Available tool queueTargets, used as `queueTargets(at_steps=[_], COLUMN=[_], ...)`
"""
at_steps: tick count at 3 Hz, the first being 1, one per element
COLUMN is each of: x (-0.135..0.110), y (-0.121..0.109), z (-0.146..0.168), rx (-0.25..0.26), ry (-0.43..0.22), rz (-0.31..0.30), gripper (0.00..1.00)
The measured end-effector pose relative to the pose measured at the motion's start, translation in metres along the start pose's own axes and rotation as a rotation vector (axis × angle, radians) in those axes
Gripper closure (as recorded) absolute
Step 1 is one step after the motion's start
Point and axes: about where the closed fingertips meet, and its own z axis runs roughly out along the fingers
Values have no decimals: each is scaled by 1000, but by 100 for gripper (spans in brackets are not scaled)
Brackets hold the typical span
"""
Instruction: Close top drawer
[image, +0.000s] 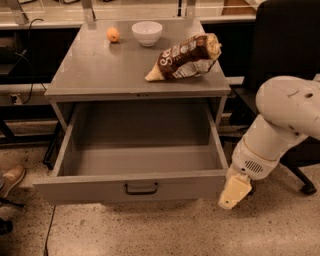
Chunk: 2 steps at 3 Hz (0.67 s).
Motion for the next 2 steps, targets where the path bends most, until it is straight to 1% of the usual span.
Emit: queueTargets(at_steps=[1, 2], x=[-6, -15], y=[-4, -10], z=[17, 43], rx=[-11, -6], ry=[-27, -46], rz=[4, 11], gripper=[62, 85])
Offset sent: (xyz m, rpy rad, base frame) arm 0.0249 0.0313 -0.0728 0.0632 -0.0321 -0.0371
